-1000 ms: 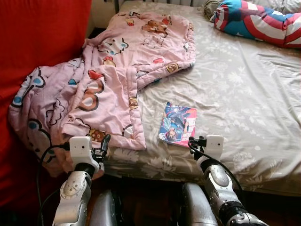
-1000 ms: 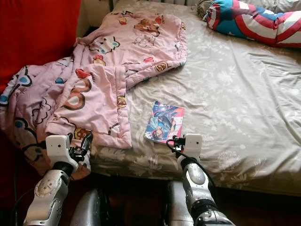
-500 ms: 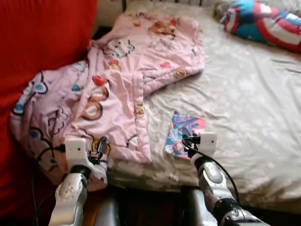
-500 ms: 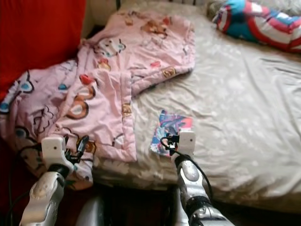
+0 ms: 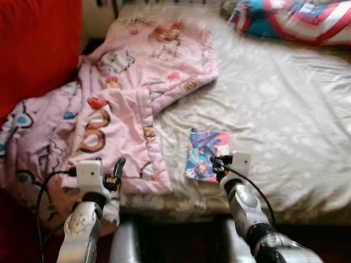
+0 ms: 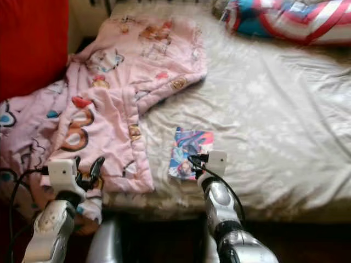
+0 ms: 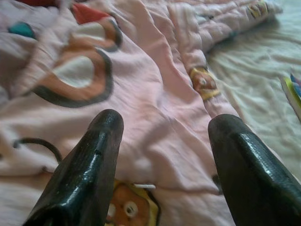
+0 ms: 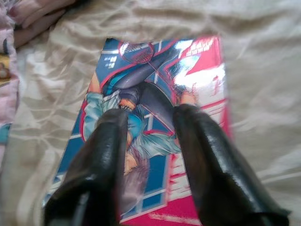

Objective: Clean up the room

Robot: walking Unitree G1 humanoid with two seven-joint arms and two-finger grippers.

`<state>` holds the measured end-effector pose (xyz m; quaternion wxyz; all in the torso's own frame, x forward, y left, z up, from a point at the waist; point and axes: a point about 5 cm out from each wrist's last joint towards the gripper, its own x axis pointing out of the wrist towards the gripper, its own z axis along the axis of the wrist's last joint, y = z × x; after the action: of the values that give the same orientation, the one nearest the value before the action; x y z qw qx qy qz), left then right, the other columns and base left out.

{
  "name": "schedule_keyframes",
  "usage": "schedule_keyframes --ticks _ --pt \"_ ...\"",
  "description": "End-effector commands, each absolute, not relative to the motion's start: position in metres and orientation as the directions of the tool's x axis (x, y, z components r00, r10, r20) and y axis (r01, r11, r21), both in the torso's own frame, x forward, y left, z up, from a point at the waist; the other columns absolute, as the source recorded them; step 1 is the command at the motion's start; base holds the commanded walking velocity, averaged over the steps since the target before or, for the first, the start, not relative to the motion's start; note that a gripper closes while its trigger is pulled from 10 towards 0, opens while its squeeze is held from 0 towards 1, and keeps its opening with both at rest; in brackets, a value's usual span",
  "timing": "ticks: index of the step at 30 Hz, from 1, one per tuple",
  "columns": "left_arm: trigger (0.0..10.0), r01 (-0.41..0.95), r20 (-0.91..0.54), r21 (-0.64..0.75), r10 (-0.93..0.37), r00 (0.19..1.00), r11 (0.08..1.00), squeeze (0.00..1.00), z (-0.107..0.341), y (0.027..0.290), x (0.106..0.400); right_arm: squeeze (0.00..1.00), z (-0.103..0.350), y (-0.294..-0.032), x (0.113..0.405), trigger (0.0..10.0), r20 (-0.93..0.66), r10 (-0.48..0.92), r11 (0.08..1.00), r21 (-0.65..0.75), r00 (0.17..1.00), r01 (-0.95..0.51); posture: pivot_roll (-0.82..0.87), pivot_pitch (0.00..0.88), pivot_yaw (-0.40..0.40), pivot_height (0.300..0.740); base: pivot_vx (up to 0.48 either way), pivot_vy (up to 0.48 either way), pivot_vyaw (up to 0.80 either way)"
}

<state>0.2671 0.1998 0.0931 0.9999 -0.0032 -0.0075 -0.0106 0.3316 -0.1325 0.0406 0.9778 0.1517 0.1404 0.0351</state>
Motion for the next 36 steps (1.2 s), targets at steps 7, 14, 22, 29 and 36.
schedule_keyframes --ticks 7,14,22,29,36 --pt "10.0 0.039 -0.009 0.014 -0.039 0.999 0.999 0.0 0.093 0.202 0.258 1.0 0.031 -0.138 0.328 10.0 -0.327 0.084 0.908 0.414 0.941 0.063 0.02 0.216 0.02 0.564 0.0 0.0 0.0" --pt "10.0 0.036 -0.029 0.026 -0.036 0.999 0.999 0.0 0.093 0.206 0.251 1.0 0.033 -0.139 0.329 10.0 -0.315 0.075 0.869 0.486 0.946 0.093 0.03 0.23 0.029 0.564 0.0 0.0 0.0" --pt "10.0 0.033 -0.04 0.028 -0.032 0.999 0.999 0.0 0.093 0.207 0.248 0.0 0.032 -0.145 0.328 10.0 -0.307 0.053 0.851 0.512 0.95 0.118 0.04 0.241 0.034 0.564 0.0 0.0 0.0" --pt "10.0 0.037 -0.05 0.036 -0.036 0.998 0.999 0.0 0.094 0.207 0.246 0.0 0.026 -0.144 0.324 10.0 -0.321 0.078 0.819 0.561 0.944 0.123 0.06 0.24 0.04 0.564 0.0 0.0 0.0" --pt "10.0 0.027 -0.058 0.056 -0.024 0.998 0.998 0.0 0.096 0.214 0.246 0.0 0.019 -0.146 0.318 10.0 -0.344 0.04 0.758 0.622 0.938 0.195 0.07 0.241 0.045 0.564 0.0 0.0 0.0"
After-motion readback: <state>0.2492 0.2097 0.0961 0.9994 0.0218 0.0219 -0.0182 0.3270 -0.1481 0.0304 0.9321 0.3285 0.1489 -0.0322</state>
